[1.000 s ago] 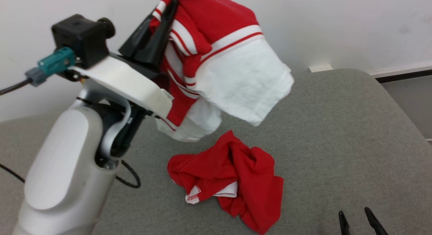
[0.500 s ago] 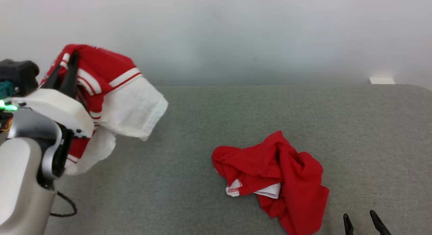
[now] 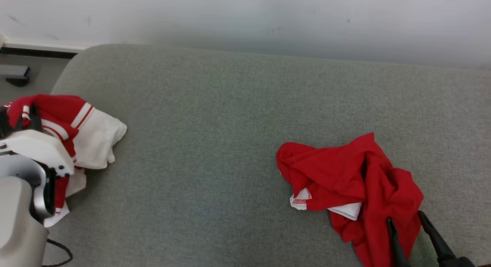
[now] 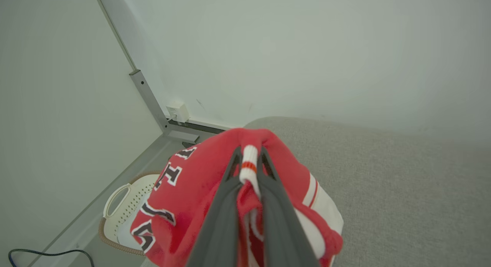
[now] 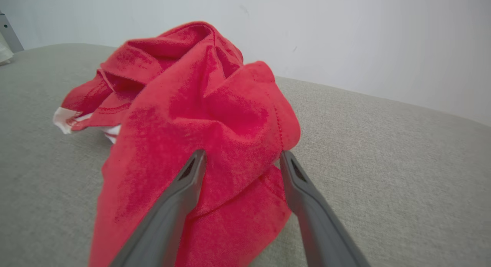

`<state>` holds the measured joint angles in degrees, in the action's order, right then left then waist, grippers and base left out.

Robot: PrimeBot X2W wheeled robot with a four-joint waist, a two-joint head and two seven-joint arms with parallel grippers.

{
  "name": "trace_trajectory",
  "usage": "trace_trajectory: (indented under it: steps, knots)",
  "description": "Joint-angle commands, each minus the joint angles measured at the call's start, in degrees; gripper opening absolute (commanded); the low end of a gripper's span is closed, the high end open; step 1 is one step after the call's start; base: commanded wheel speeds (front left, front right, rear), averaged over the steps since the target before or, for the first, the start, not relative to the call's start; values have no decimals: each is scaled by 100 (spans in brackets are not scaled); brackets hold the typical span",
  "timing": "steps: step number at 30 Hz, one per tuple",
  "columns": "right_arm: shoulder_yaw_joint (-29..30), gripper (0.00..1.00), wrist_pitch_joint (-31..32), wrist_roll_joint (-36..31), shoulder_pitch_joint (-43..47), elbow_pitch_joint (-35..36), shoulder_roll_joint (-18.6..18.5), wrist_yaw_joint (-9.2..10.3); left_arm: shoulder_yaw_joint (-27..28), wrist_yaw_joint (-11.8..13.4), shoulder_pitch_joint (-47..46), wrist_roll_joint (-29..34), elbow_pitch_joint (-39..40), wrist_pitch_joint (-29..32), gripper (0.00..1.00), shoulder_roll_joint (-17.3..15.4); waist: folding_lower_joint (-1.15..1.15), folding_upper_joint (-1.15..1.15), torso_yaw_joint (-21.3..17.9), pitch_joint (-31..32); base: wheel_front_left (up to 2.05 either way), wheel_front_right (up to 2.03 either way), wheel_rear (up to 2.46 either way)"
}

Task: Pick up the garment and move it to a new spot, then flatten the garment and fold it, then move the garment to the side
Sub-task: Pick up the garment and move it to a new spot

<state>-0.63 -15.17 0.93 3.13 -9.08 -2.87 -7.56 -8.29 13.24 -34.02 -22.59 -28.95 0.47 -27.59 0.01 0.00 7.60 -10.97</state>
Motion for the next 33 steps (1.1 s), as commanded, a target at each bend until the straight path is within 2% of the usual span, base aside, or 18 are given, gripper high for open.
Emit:
trace_trajectory:
  steps: [1, 2, 3, 4, 5, 6, 7, 13, 21, 27, 29, 30, 33]
  knots:
    - [29, 100, 3, -72, -82, 26, -54, 14, -5, 34, -103, -6, -288, -154, 0, 66, -1, 0, 48, -268, 0, 0, 0]
    - [18, 100, 3, -68, -102, 39, -59, 14, 23, 79, -159, -8, -495, -264, 0, 91, -1, 0, 29, -339, 0, 0, 0]
    - [4, 100, 3, -68, -125, 52, -66, 14, 60, 109, -213, -51, -693, -366, 6, 135, -1, 0, 4, -400, 0, 0, 0]
    - [3, 100, 3, -64, -152, 57, -76, 14, 84, 149, -262, -74, -896, -448, 31, 190, -1, 0, -19, -454, 0, 0, 0]
    - [20, 100, 3, -68, -172, 61, -86, 14, 88, 152, -307, -94, -1109, -520, 50, 247, -1, 0, -42, -498, 0, 0, 0]
    - [20, 100, 4, -72, -179, 67, -97, 14, 112, 158, -351, -133, -1294, -604, 92, 294, -1, 0, -66, -528, 0, 0, 0]
    - [16, 100, 4, -74, -177, 64, -98, 14, 149, 172, -400, -165, -1477, -712, 100, 309, -1, 0, -95, -544, 0, 0, 0]
    - [64, 100, 3, -56, -111, 18, -83, 14, 266, 130, -674, -207, -2167, -1314, 100, 369, -1, 0, -195, -413, 0, 0, 0]
    - [61, 100, 3, 8, 44, -15, -44, 14, 288, -10, -709, -103, -1839, -1558, 100, 471, -1, 0, -299, 56, 0, 0, 0]
    - [47, 100, 3, 48, 182, -23, -15, 14, 164, -222, -223, -5, -840, -1560, 100, 735, -1, 0, -519, 466, 0, 0, 0]
    - [69, 100, 3, 40, 242, 11, -10, 14, 51, -381, 134, -46, -303, -1561, 100, 943, -1, 0, -655, 636, 0, 0, 0]
    - [69, 100, 3, 40, 242, 11, -10, 14, 51, -381, 134, -46, -303, -1561, 100, 943, -1, 0, -655, 636, 0, 0, 0]
    - [139, 100, 4, 47, 336, 35, -6, 14, -236, -498, 673, 38, 351, -1562, 100, 1146, -1, 0, -850, 806, 0, 0, 0]
